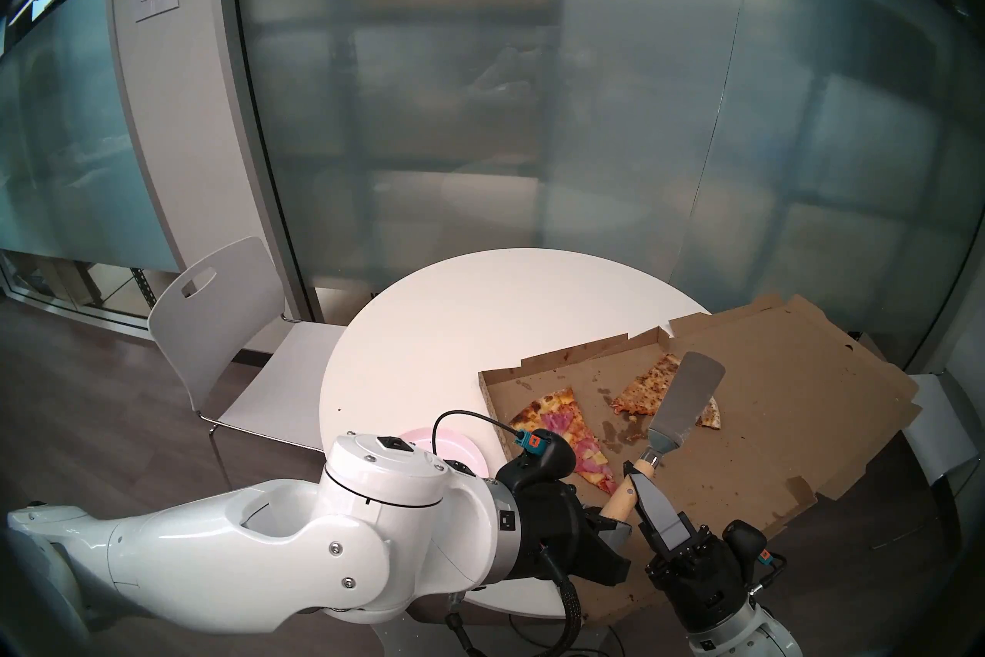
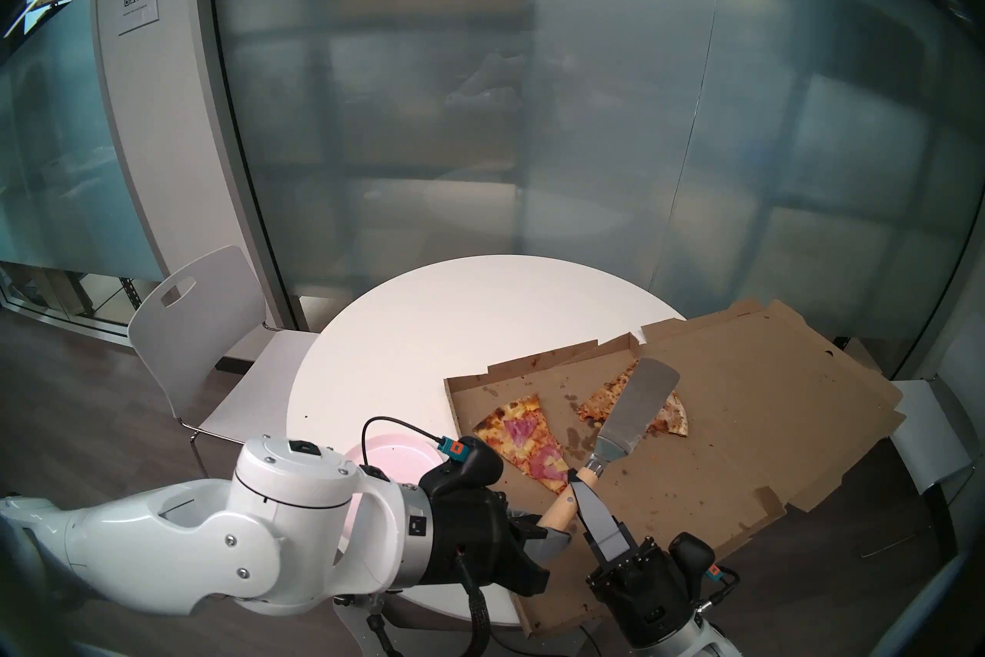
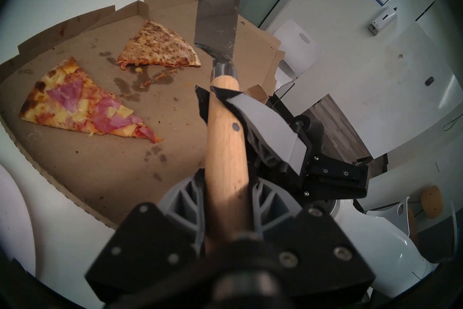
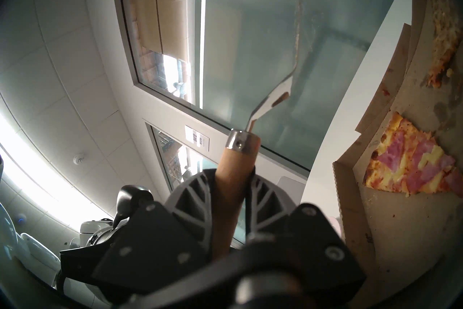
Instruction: Put pizza slice onto the plate
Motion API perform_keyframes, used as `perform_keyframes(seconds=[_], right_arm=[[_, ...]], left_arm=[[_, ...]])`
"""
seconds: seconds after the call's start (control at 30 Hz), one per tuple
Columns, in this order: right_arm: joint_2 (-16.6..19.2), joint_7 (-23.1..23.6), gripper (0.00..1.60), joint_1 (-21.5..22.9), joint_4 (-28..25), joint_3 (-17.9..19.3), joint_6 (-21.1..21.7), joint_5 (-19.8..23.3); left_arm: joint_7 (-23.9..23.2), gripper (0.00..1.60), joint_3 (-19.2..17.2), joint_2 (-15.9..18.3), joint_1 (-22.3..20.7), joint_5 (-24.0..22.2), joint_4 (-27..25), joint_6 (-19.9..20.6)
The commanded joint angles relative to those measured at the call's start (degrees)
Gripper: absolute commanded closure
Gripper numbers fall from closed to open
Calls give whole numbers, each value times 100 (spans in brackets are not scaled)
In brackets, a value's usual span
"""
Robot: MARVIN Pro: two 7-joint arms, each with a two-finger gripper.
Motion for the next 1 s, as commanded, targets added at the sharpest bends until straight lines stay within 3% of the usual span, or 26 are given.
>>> perform_keyframes(seconds=[0.0,0.07,0.1,0.13,0.17,0.2,0.47,0.97], right_arm=[[10,89,160,-51,-179,68,23,92],[8,104,160,-66,-202,84,42,112],[7,109,160,-72,-210,92,52,114],[7,114,160,-77,-216,101,65,117],[8,117,160,-80,-220,107,72,120],[14,121,160,-84,-226,114,90,120],[-10,163,160,-108,-207,231,133,169],[-76,401,160,-121,-324,461,214,426]], left_arm=[[-26,157,-36,-49,16,-96,-151,-51],[5,125,-62,-44,24,-149,-151,-79],[12,88,-46,-39,45,-153,-151,-92],[41,63,-74,-25,56,-197,-151,-125],[43,21,-82,-18,50,-201,-151,-129],[50,3,-74,-12,66,-209,-151,-148],[276,0,-166,-44,216,-429,-151,-422],[31,0,-528,549,644,-994,-151,-907]])
